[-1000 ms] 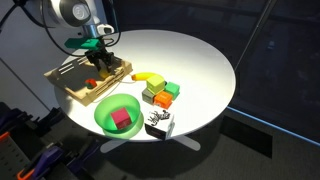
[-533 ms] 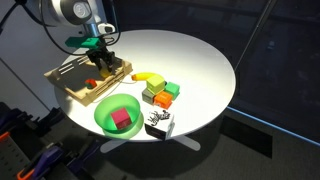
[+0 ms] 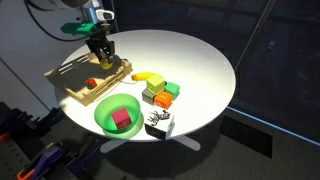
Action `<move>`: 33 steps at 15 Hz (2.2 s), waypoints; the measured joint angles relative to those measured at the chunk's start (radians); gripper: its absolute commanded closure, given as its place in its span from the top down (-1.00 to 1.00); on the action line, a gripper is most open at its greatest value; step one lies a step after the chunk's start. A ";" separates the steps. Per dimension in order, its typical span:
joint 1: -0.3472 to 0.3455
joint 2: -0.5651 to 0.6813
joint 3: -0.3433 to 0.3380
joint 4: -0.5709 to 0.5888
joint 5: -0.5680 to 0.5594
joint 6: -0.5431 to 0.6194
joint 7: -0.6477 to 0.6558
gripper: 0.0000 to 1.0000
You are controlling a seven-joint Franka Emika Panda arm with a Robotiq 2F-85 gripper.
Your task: Put the toy lemon on the table
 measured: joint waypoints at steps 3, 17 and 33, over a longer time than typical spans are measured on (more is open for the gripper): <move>-0.004 -0.026 -0.014 -0.003 0.001 -0.034 0.066 -0.37; -0.075 -0.033 -0.045 -0.050 0.001 -0.055 0.107 -0.37; -0.161 -0.012 -0.053 -0.074 -0.004 0.000 -0.098 -0.37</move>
